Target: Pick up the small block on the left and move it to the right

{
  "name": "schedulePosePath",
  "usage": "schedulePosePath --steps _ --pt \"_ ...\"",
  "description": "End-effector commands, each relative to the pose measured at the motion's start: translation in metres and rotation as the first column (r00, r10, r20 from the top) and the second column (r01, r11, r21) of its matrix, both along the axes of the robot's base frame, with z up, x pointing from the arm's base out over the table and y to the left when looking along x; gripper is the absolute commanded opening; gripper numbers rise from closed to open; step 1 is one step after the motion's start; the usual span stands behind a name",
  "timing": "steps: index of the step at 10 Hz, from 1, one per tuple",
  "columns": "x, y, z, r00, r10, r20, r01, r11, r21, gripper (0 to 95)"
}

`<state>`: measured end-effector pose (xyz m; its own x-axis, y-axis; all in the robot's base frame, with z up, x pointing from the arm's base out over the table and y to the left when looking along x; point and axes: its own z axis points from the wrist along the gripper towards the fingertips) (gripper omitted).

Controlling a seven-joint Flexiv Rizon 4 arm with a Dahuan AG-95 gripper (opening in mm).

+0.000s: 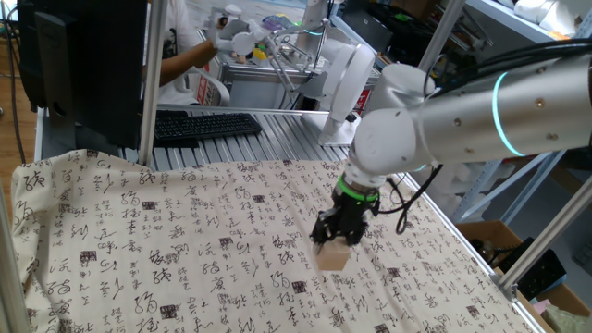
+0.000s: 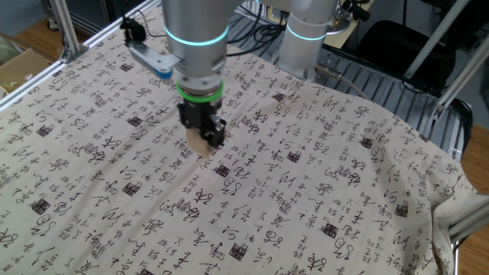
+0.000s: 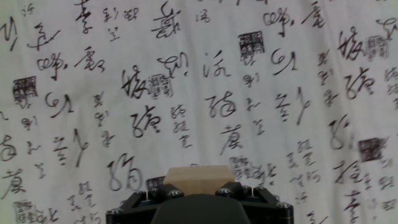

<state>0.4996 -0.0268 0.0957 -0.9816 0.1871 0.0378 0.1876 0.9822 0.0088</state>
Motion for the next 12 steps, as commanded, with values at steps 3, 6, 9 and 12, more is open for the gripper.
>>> schedulePosePath --steps 3,6,9,12 --pt "-0.0032 0.0057 -0.0077 1.0 -0.009 0.006 0.009 0.999 0.031 0.0" --pt "-0.0054 0.0058 -0.0086 1.0 -0.019 0.006 0.019 1.0 0.024 0.0" --pt "-0.0054 0.0058 -0.0086 1.0 -0.013 0.009 0.013 1.0 0.006 0.0" --pt "-0.0054 0.0058 -0.0086 1.0 0.018 0.02 -0.018 1.0 -0.003 0.0"
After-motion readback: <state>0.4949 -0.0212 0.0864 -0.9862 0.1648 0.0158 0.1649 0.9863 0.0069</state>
